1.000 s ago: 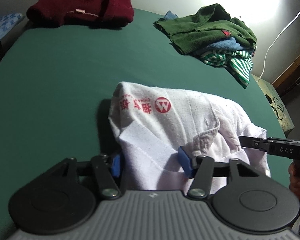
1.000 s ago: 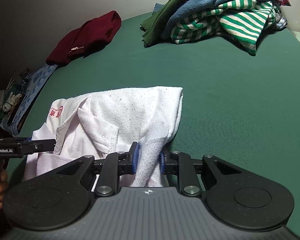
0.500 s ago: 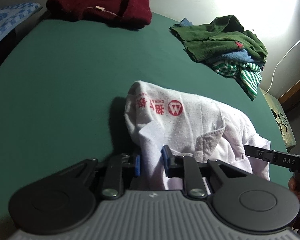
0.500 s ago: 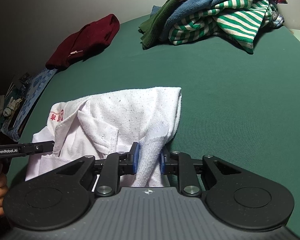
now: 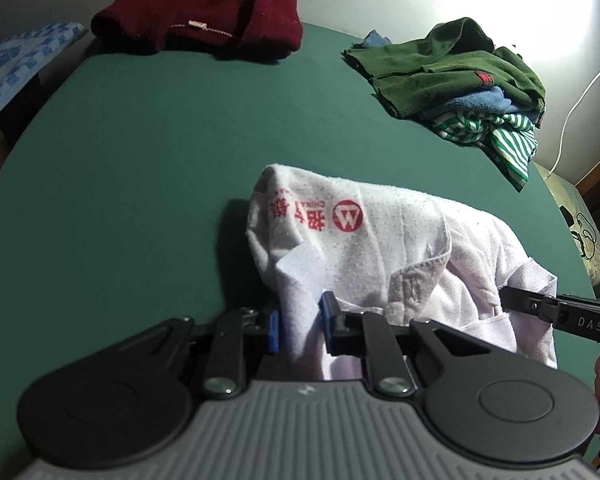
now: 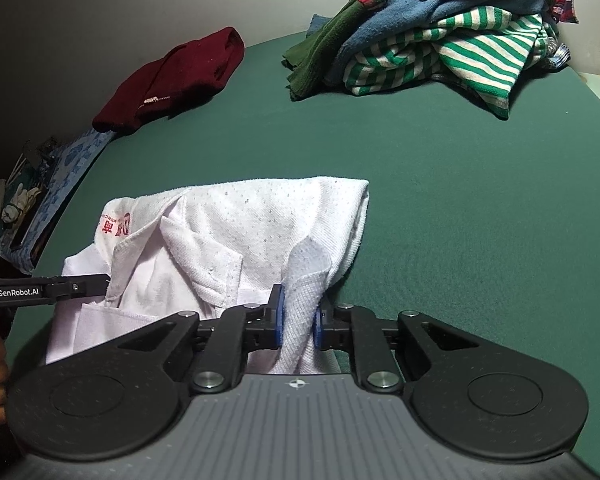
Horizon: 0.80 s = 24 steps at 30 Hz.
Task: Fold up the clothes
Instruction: 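Hold the shirt fold with the left gripper while the right gripper pinches the edge, then keep both grippers pinching the folded white shirt edge and adjust the fold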
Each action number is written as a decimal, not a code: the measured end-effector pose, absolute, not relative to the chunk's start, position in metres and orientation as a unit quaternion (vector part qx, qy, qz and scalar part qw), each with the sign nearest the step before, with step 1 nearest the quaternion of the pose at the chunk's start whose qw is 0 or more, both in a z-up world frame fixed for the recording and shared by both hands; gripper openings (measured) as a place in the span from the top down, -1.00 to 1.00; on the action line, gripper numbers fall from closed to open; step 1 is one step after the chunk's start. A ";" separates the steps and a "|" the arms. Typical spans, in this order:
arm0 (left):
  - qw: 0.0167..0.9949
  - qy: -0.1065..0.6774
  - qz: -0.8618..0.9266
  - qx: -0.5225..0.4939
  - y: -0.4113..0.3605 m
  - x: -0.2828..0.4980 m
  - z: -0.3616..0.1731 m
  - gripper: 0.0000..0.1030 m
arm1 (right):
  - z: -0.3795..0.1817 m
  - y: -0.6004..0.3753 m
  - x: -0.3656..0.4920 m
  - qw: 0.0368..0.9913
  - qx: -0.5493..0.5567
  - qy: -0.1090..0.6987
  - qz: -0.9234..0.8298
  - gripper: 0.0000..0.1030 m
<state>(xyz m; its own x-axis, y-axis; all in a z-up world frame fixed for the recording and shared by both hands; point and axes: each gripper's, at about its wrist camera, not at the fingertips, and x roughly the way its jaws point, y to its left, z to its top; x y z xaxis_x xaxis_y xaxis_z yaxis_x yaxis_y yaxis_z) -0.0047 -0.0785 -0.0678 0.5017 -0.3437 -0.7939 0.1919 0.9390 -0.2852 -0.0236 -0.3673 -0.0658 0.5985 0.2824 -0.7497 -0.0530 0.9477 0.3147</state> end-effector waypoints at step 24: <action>0.875 0.465 -0.125 -0.054 -0.090 -0.008 -0.070 0.46 | -0.069 -0.362 -0.024 0.890 0.112 0.430 0.103 0.52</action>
